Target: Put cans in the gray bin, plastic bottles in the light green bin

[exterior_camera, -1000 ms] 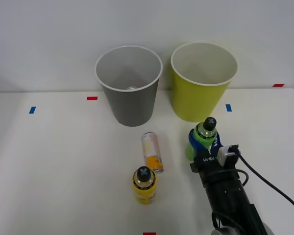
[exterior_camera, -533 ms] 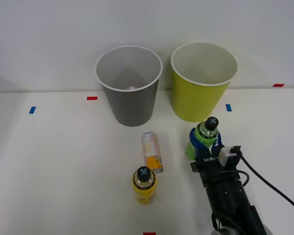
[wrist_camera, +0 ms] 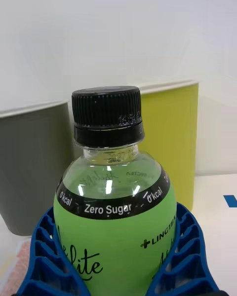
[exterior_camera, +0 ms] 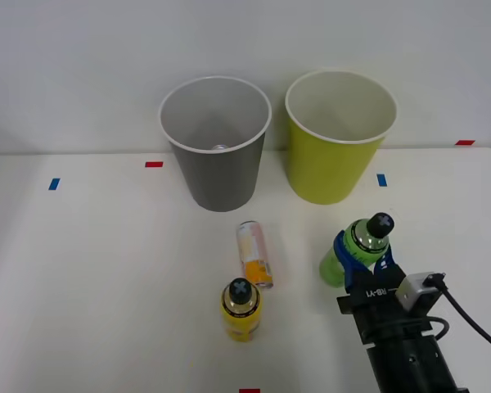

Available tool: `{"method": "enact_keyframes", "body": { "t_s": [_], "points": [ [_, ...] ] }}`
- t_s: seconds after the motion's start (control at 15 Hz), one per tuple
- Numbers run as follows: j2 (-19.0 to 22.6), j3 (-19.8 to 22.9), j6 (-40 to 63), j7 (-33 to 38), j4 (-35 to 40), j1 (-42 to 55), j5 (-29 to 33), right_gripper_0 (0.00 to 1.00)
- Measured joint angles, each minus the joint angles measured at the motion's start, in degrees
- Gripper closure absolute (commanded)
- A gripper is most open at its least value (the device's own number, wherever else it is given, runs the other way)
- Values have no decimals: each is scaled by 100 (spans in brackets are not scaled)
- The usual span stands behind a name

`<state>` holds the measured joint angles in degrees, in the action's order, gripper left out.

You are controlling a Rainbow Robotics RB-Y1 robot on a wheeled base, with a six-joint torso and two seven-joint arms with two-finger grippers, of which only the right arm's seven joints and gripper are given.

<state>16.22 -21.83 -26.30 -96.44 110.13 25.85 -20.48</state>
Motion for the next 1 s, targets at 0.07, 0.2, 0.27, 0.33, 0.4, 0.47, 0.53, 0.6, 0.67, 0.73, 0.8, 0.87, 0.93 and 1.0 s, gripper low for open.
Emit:
{"method": "enact_keyframes", "body": {
  "t_s": [0.07,0.2,0.27,0.33,0.4,0.47,0.53,0.6,0.67,0.73,0.8,0.87,0.93,1.0],
  "points": [
    [78,13,206,22,341,91,-78,100],
    [198,47,626,93,1012,264,-254,100],
    [249,37,753,128,1318,332,-511,100],
    [298,-9,819,155,1629,375,-811,100],
    [337,-59,854,176,1841,389,-1023,100],
    [352,-92,865,187,2016,376,-1160,100],
    [349,-110,868,197,2144,325,-1241,100],
    [326,-118,870,208,2217,244,-1321,100],
    [278,-119,871,213,2261,111,-1515,100],
    [204,-98,873,213,2294,-62,-1665,100],
    [113,-43,905,214,2308,-240,-1756,100],
    [2,77,1058,217,2324,-454,-1792,100],
    [-121,244,1346,221,2342,-654,-1811,100],
    [-247,443,1644,226,2358,-897,-1831,100]
  ]
}}
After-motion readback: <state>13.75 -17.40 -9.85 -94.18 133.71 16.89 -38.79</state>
